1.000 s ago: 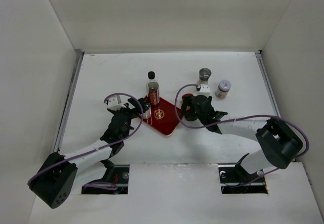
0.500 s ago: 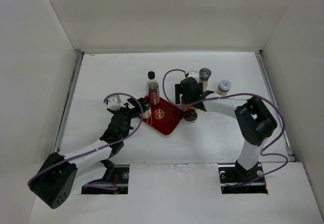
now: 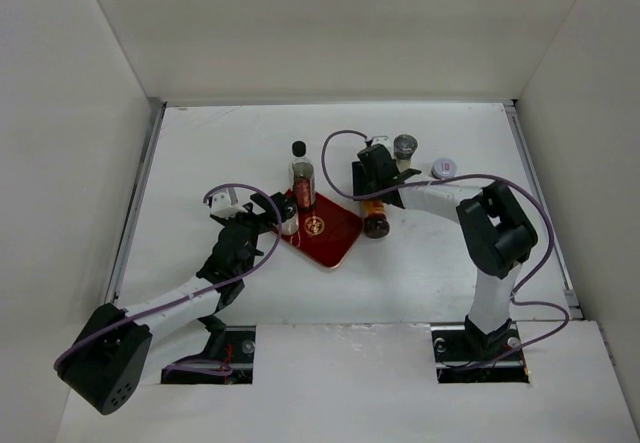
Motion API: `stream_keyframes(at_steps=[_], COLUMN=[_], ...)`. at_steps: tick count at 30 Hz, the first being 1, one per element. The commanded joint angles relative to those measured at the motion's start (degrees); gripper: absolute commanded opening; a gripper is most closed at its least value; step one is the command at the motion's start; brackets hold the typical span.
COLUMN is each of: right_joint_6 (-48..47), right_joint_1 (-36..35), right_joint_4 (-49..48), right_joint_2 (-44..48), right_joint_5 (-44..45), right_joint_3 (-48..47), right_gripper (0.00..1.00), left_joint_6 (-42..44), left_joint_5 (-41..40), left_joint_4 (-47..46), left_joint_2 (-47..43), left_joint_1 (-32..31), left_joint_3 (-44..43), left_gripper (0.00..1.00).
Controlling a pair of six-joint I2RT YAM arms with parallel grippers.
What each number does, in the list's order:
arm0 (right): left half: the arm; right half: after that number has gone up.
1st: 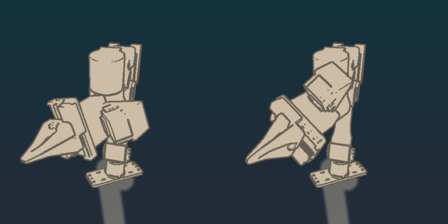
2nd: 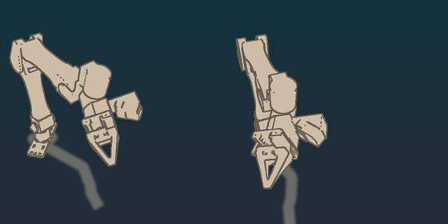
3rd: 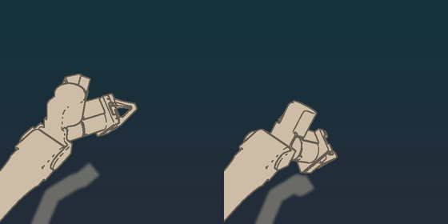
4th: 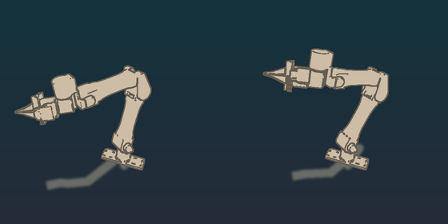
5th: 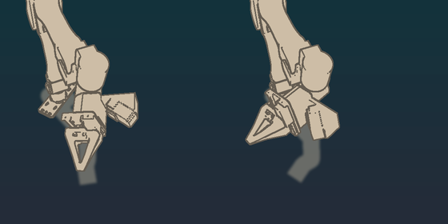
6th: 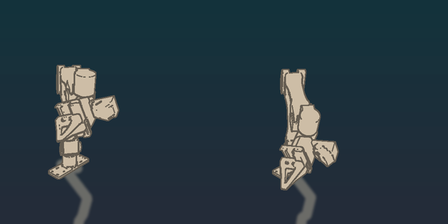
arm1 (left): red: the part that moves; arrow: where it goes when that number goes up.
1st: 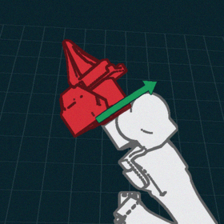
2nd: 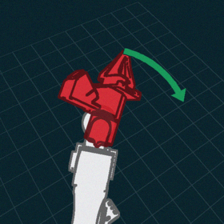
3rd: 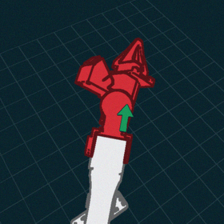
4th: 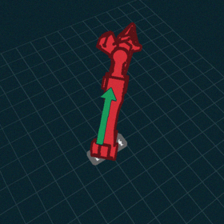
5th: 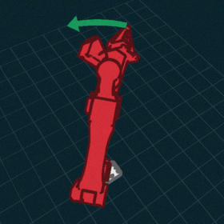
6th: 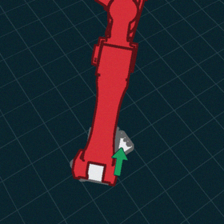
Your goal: Organize the condiment bottles
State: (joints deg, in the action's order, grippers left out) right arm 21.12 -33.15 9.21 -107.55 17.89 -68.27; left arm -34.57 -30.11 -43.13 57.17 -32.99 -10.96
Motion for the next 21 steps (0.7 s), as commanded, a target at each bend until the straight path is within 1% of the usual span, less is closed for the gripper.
stream_keyframes(at_steps=[1,4,6,10,15,21], right_joint_6=[-0.5,-0.4,-0.3,-0.6,-3.1,-4.9], right_joint_1=[0.7,0.9,0.9,0.6,-2.7,-5.5], right_joint_4=[-0.2,-0.5,-2.3,-9.0,-20.0,-28.8], right_joint_2=[-1.2,0.5,2.9,9.3,16.5,19.6], right_joint_5=[-1.0,-1.0,-0.5,1.8,6.5,9.3], right_joint_3=[-3.3,-3.0,-2.0,2.0,8.4,12.7], right_gripper=[0.63,0.49,0.45,0.45,0.45,0.45], left_joint_6=[-0.6,-0.6,-0.6,-0.6,-0.6,-0.6], left_joint_5=[0.6,0.6,0.6,0.6,0.8,0.8], left_joint_4=[-2.7,-2.6,-2.6,-2.5,-2.5,-2.5], left_joint_2=[-1.1,-1.4,-1.5,-1.4,-1.4,-1.6], left_joint_1=[0.6,1.0,1.2,1.3,1.4,1.4], left_joint_3=[0.2,0.4,0.4,0.4,0.4,0.4], left_gripper=[0.88,0.88,0.88,0.88,0.88,0.88])
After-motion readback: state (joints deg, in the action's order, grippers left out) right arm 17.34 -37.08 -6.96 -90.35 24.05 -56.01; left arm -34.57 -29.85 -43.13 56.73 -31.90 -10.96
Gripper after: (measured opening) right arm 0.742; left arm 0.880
